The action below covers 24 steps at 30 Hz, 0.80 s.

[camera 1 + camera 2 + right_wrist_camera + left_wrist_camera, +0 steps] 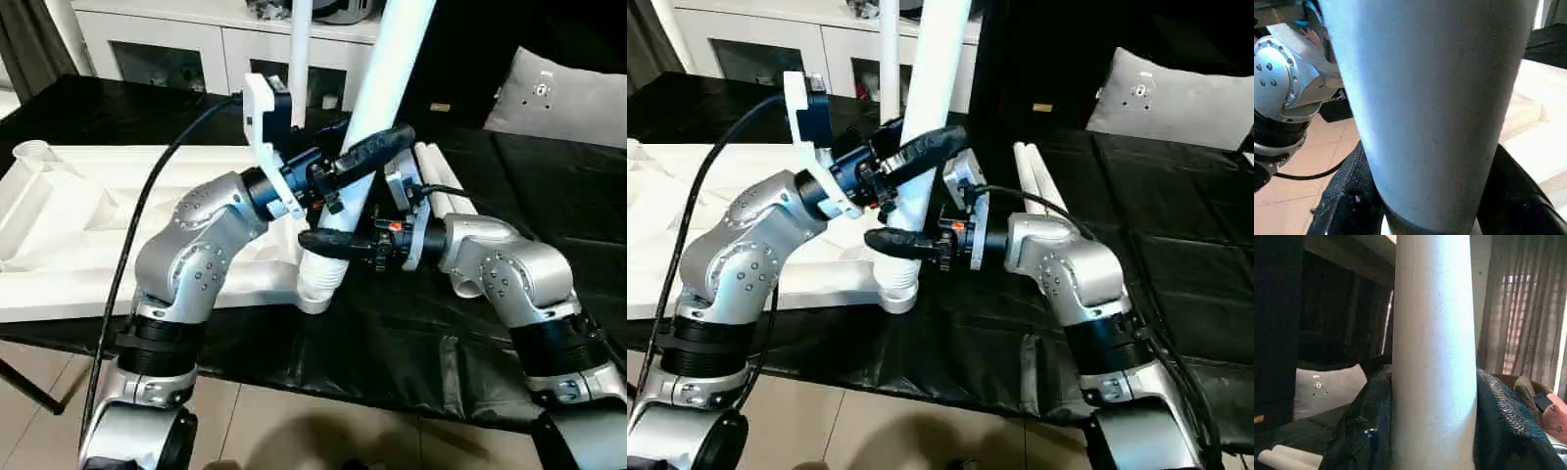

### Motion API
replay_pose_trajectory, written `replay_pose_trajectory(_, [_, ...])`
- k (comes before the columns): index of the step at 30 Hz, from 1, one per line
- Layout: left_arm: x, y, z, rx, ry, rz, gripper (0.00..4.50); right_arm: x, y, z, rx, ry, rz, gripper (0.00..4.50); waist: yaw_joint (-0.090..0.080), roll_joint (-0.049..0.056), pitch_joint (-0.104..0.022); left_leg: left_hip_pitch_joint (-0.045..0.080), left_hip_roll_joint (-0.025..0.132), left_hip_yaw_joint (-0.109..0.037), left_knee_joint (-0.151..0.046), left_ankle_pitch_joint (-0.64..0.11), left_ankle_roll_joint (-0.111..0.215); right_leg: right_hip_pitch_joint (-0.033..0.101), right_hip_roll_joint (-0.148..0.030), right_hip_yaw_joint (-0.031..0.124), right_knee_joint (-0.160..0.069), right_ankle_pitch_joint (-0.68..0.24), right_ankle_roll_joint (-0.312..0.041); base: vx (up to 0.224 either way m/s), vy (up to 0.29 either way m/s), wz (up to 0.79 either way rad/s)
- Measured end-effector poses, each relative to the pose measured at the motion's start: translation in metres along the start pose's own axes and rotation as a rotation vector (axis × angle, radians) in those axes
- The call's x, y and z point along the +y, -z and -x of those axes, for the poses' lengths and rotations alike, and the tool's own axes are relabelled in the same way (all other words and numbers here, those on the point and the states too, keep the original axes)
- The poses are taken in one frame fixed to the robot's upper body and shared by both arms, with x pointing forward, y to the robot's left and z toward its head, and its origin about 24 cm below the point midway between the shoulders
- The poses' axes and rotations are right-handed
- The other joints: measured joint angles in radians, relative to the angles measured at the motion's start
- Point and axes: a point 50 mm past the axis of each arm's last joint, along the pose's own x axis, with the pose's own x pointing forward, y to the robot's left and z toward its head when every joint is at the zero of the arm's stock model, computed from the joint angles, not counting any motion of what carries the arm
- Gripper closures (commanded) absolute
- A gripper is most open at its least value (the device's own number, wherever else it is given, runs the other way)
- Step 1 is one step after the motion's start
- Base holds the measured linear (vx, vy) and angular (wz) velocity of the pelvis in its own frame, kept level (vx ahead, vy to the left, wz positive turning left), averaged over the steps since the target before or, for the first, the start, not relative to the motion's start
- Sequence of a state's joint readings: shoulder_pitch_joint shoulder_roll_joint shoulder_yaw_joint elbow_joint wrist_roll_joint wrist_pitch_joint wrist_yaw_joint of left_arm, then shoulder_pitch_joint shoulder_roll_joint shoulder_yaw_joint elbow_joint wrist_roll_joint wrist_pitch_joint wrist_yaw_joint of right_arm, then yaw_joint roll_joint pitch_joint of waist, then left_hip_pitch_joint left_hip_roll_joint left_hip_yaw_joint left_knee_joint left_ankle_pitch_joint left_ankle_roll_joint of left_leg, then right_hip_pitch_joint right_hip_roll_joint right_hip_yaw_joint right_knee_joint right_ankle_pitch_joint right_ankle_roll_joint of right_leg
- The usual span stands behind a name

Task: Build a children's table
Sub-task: Insert table leg to table base

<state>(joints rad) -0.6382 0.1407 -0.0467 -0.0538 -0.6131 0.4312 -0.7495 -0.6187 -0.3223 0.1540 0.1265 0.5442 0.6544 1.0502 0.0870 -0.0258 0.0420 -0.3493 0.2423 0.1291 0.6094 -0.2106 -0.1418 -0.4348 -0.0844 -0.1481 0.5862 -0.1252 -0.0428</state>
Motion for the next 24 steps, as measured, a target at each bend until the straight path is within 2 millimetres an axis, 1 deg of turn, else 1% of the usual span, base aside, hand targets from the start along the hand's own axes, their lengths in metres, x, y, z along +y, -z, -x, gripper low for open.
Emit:
replay_pose_trajectory(3, [0.001,0.002,0.000,0.005,-0.010,0.013,2.70,-0.001,0.001,-0.002,0.000,0.012,-0.003,2.53,0.000,0.000,0.000,0.000,0.000,0.000,0.000,0.000,0.000,0.000,0.000,0.000,0.000,0.000,0.000,0.000,0.000,0.00])
replay_pose_trajectory(4, [0.001,0.003,0.000,0.008,-0.017,0.017,2.00,-0.001,0.002,-0.004,0.003,0.021,0.001,2.54,0.000,0.000,0.000,0.000,0.000,0.000,0.000,0.000,0.000,0.000,0.000,0.000,0.000,0.000,0.000,0.000,0.000,0.00])
replay_pose_trajectory(8, [0.002,0.008,-0.001,0.034,-0.048,0.022,2.00,-0.007,0.010,-0.015,0.002,0.099,0.012,2.55,-0.002,-0.001,-0.001,0.000,0.000,0.000,0.000,0.000,-0.001,-0.001,0.000,0.000,0.000,0.000,0.000,0.000,0.000,0.00])
replay_pose_trajectory(9, [0.004,0.009,0.000,0.043,-0.068,0.012,1.69,-0.008,0.012,-0.017,0.000,0.120,0.016,2.57,-0.002,-0.001,-0.001,0.000,0.000,0.000,0.000,0.000,-0.001,0.000,0.000,0.000,0.000,0.000,0.000,0.000,0.000,0.00])
replay_pose_trajectory(10, [0.004,0.009,0.000,0.046,-0.078,0.010,1.58,-0.009,0.013,-0.018,0.000,0.130,0.014,2.57,-0.003,-0.001,-0.001,0.000,0.000,0.000,0.000,-0.001,-0.001,0.000,0.000,0.000,0.000,0.000,0.000,0.000,0.000,0.00])
replay_pose_trajectory(17, [0.004,0.011,-0.003,0.031,-0.102,0.024,1.62,-0.014,0.014,-0.022,-0.019,0.186,0.061,2.57,-0.002,-0.001,-0.001,0.000,0.000,0.000,0.000,-0.001,-0.001,0.000,0.000,0.000,0.000,0.000,0.000,0.000,0.000,0.00])
replay_pose_trajectory(21, [0.006,0.007,-0.002,-0.026,-0.128,0.057,1.62,-0.017,0.014,-0.028,-0.044,0.256,0.096,2.57,-0.004,-0.001,-0.001,0.000,0.000,0.000,0.000,-0.001,-0.001,0.000,0.000,0.000,0.000,0.000,0.000,0.000,0.000,0.00])
replay_pose_trajectory(24, [0.008,0.003,-0.001,-0.074,-0.150,0.085,1.62,-0.022,0.017,-0.028,-0.046,0.323,0.089,2.57,-0.007,-0.002,-0.001,0.000,0.000,0.000,0.000,-0.001,-0.002,0.000,0.000,0.000,0.000,0.000,0.000,0.000,0.000,0.00])
